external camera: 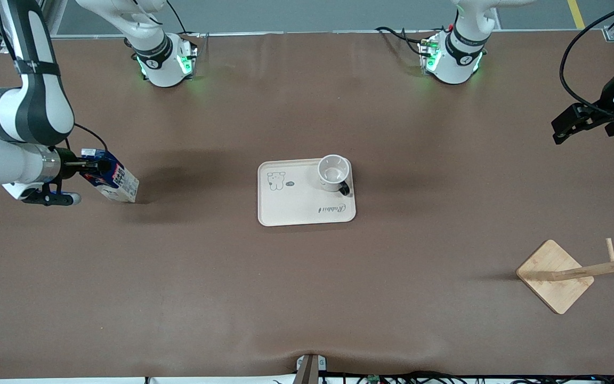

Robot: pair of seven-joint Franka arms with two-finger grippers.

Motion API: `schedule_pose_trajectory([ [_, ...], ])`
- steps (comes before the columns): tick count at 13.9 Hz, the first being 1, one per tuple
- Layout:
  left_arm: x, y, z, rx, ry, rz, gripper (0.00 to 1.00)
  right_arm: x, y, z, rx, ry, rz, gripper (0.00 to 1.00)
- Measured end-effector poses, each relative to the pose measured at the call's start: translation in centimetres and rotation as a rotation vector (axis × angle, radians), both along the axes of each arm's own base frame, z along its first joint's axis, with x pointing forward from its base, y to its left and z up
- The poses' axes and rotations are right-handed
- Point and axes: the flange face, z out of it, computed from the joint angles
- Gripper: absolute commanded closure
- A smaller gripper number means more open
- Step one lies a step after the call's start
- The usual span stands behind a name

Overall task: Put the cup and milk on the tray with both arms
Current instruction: 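Lift the milk carton and carry it over the tray beside the mug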

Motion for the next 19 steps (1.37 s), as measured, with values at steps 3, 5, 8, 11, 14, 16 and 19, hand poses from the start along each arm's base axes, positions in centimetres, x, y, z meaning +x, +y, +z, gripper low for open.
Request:
schedule_pose_trajectory([
  [3,0.0,0.1,0.0,0.000,0.000,0.001,0.00,0.7,2.1,2.3,0.048,-0.004,-0.014,1.00],
  [5,0.0,0.2,0.0,0.000,-0.002,0.003,0.00,0.9,3.6,2.7,0.069,-0.004,-0.061,1.00],
  [8,0.1,0.6,0.1,0.000,-0.004,0.011,0.00,1.0,10.3,3.4,0.066,0.002,-0.142,1.00],
  [11,0.1,1.0,0.1,0.000,-0.005,0.018,0.00,0.7,19.1,4.1,0.084,0.002,-0.149,1.00],
  [14,0.1,1.1,0.1,0.000,-0.005,0.019,0.00,1.1,27.8,4.1,0.052,-0.018,-0.142,1.00],
  [16,0.1,1.1,0.1,0.000,-0.005,0.019,0.00,0.8,34.5,2.8,0.022,-0.028,-0.149,1.00],
  [19,0.1,1.1,0.1,0.000,-0.005,0.019,0.00,-0.2,42.7,-0.3,0.074,-0.056,-0.154,1.00],
])
